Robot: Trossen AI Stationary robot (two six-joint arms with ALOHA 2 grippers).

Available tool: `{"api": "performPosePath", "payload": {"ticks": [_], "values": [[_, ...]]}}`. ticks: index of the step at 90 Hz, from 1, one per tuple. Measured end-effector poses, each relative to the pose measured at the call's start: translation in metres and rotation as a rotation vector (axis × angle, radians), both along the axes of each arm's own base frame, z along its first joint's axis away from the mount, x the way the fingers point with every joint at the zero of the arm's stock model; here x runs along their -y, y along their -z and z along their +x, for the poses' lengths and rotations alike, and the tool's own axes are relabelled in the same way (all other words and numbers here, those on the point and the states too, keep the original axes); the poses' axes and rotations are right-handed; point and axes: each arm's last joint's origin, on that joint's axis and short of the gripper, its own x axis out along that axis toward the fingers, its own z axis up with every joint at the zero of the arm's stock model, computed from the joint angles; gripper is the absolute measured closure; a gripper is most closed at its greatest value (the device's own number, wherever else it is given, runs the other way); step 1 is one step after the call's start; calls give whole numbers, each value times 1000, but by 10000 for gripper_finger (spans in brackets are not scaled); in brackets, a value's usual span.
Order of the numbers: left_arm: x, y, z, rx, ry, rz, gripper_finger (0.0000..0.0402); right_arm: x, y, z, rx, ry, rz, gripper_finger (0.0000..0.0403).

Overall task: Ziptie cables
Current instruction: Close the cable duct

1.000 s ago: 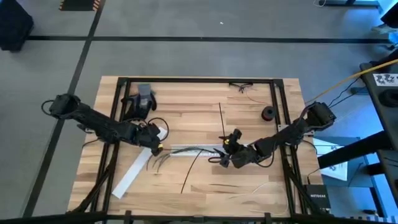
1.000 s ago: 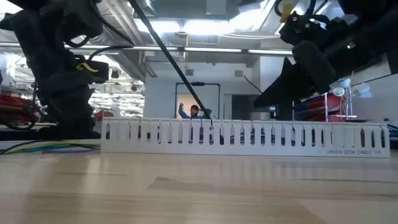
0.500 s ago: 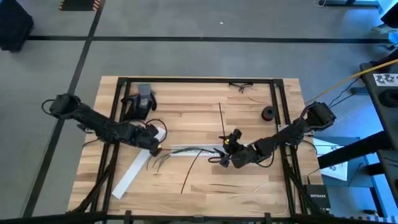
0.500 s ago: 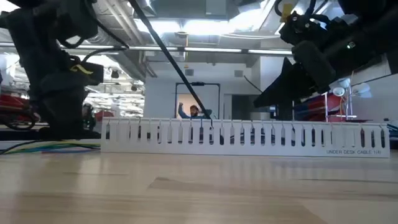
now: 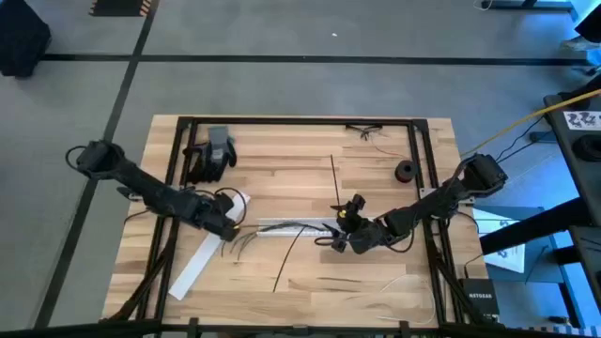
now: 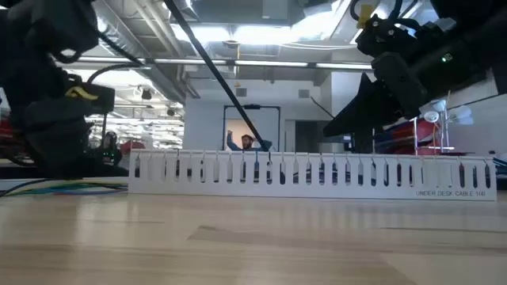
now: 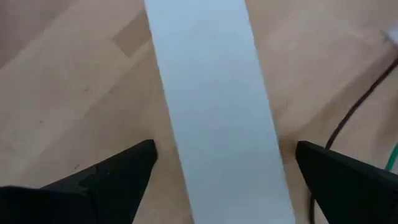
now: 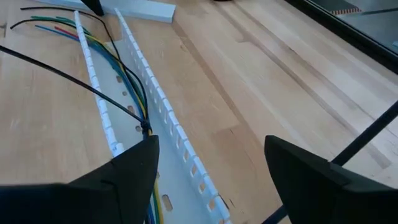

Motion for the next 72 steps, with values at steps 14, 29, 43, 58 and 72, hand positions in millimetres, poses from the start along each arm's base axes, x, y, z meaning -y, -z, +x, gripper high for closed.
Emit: {"api": "performPosePath", "payload": {"ticks": [14,29,43,58,72], "values": [[0,5,1,-28,7,33,23,0,0,0,-1,0,0,118],[-1,6,1,-33,30,71,64,0,0,0,0,-1,1,118],[-3,7,2,-33,31,84,111,0,0,0,0,-1,1,118],[-3,7,3,-18,27,89,157,0,0,0,1,-1,1,118],[-3,7,4,-4,30,90,165,0,0,0,1,-1,1,118]]}}
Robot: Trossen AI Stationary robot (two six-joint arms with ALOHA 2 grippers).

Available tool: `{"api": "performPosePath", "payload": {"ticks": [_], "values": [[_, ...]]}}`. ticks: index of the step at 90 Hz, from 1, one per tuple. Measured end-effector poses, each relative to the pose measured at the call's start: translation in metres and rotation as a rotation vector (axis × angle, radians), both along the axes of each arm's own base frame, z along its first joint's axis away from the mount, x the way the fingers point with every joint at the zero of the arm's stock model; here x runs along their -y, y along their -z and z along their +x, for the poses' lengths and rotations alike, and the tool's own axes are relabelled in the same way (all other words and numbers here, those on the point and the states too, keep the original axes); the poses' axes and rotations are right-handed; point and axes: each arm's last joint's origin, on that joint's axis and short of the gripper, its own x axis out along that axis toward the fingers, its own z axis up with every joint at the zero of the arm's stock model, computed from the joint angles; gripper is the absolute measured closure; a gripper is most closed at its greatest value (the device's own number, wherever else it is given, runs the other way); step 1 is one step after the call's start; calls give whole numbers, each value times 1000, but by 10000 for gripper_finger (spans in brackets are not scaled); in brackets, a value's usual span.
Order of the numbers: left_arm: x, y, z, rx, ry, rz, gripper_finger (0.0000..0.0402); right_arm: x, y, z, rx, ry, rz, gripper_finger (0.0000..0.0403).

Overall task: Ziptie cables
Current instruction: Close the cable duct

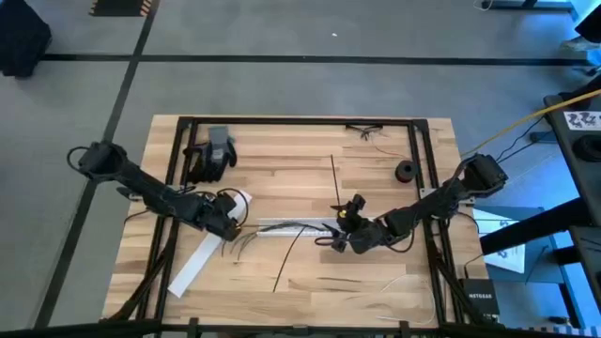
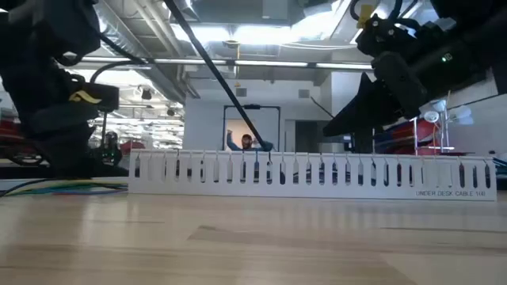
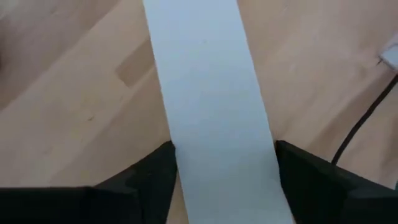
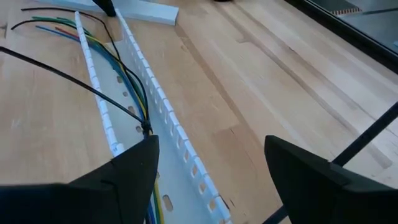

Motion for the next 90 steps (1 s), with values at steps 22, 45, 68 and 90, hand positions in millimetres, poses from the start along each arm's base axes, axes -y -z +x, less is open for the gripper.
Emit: {"api": "performPosePath", "payload": {"ticks": [22,45,68,90], "values": [[2,-12,4,-5,28,-12,165,0,0,0,0,0,0,118],[7,-30,16,19,100,-6,165,0,0,0,2,0,1,118],[8,-48,31,55,182,26,165,0,0,0,2,0,1,118],[3,-68,46,75,277,79,165,-2,-5,4,15,-9,-4,118]]}}
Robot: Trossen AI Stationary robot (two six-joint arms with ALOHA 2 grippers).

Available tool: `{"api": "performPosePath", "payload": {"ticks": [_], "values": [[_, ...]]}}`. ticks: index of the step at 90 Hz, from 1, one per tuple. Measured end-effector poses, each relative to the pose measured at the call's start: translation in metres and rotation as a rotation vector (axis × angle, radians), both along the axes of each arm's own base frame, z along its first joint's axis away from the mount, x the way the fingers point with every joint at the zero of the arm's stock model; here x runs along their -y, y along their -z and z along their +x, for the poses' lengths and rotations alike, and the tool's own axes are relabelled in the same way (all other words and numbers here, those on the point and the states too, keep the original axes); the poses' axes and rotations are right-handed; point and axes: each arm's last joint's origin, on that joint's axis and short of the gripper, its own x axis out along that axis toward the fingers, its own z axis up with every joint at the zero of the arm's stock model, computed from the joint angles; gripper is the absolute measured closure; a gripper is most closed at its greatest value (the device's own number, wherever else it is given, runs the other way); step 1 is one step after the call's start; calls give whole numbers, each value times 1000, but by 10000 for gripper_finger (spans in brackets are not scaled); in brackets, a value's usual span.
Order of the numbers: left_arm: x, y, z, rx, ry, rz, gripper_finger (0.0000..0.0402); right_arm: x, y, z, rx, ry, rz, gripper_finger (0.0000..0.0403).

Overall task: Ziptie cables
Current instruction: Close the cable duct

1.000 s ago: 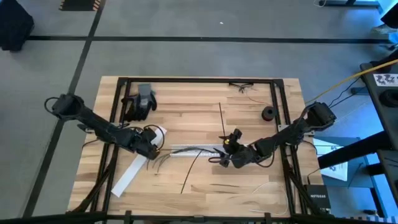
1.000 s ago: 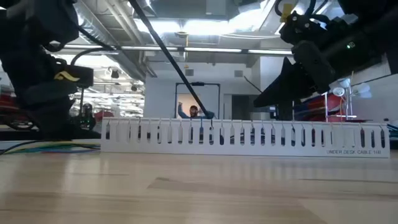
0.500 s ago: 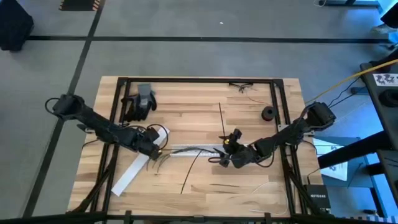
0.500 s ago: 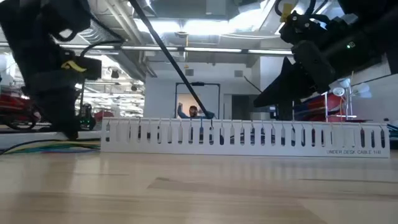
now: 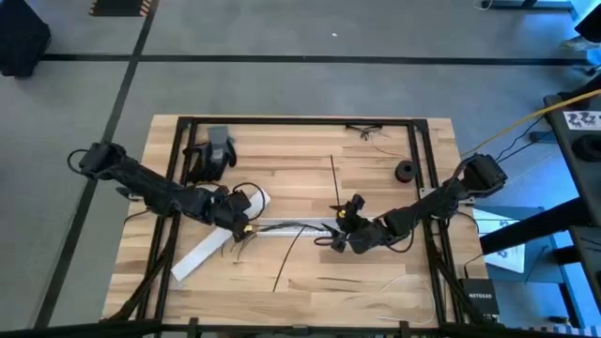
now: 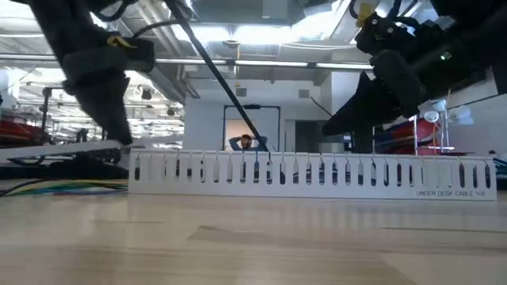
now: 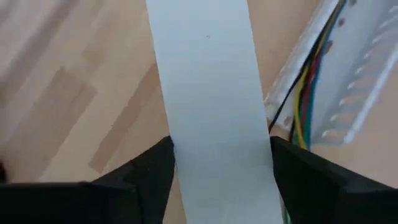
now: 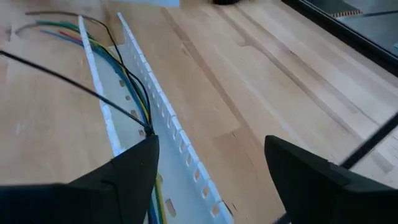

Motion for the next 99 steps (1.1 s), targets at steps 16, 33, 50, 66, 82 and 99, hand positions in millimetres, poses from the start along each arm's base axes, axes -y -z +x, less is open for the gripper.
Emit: {"api": "performPosePath", "payload": {"ticks": [16,33,50,66,82,99], "values": [[-6,-14,9,20,45,72,165,-4,-14,9,32,-17,-6,118],[-11,-30,20,69,70,155,165,2,-29,23,112,32,15,118],[-12,-53,30,150,47,274,165,31,-39,47,265,4,176,118],[-12,-67,37,201,64,353,165,58,-35,70,412,-95,246,118],[-12,-75,42,244,88,398,165,74,-34,97,485,-142,276,118],[-13,-75,43,236,102,412,165,72,-50,121,522,-189,204,118]]}}
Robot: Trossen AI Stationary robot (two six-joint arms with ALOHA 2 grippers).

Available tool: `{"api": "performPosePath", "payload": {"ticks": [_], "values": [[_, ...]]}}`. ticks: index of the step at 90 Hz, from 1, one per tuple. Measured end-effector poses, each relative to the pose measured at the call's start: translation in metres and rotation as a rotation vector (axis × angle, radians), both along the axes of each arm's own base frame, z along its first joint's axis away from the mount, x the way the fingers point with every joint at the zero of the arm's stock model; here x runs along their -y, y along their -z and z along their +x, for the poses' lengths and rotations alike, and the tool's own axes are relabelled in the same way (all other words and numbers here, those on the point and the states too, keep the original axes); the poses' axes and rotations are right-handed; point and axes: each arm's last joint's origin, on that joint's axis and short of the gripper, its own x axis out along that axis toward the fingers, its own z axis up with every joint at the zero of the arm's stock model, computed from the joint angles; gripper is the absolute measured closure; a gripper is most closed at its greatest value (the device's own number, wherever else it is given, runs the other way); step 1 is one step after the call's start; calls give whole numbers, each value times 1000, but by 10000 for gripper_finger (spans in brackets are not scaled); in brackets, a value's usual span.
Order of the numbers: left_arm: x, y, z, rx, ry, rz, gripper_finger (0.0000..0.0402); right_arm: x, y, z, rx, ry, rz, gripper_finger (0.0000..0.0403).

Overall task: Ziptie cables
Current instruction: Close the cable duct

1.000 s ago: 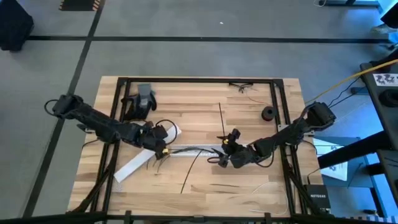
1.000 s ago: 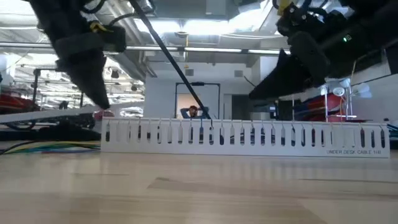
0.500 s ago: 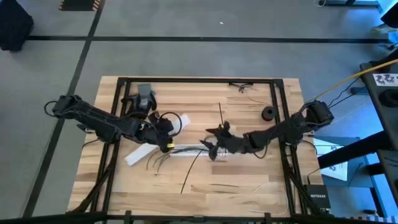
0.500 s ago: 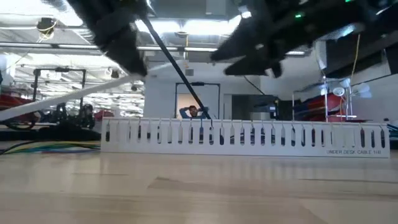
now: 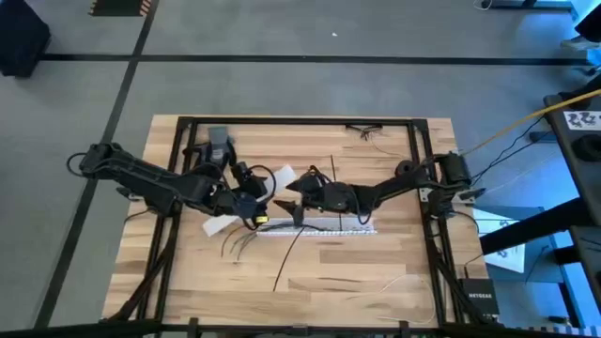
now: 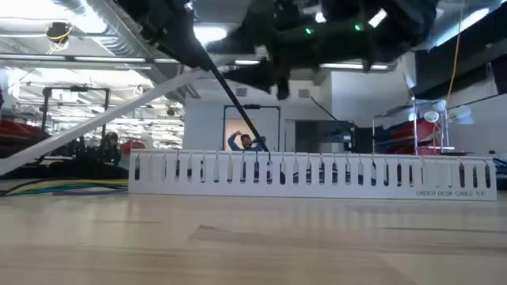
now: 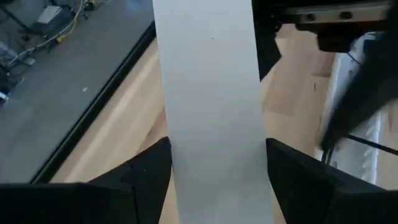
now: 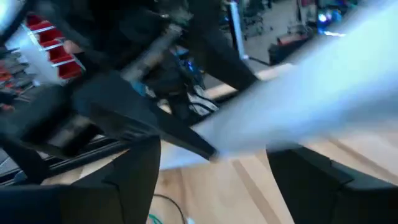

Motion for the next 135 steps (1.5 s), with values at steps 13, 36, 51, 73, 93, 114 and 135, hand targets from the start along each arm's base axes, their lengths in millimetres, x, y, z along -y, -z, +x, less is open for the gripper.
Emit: {"api": "performPosePath", "payload": {"ticks": [13,36,51,73,93,114,135], "values": [[0,-1,0,7,-3,-1,165,4,-7,4,17,54,-25,129],[0,-1,0,12,-3,-2,165,7,-10,6,14,103,-55,240],[0,-2,0,4,0,14,165,7,-11,6,14,92,-87,348],[-1,-9,-3,-2,20,37,156,16,-14,7,23,72,-146,372],[-4,-33,-17,29,30,-5,103,21,-30,1,-12,50,-338,392],[-9,-55,-44,71,47,-21,85,27,-57,-17,-122,35,-474,391],[-12,-64,-56,62,143,-45,84,24,-97,-26,-296,-214,-565,390]]}}
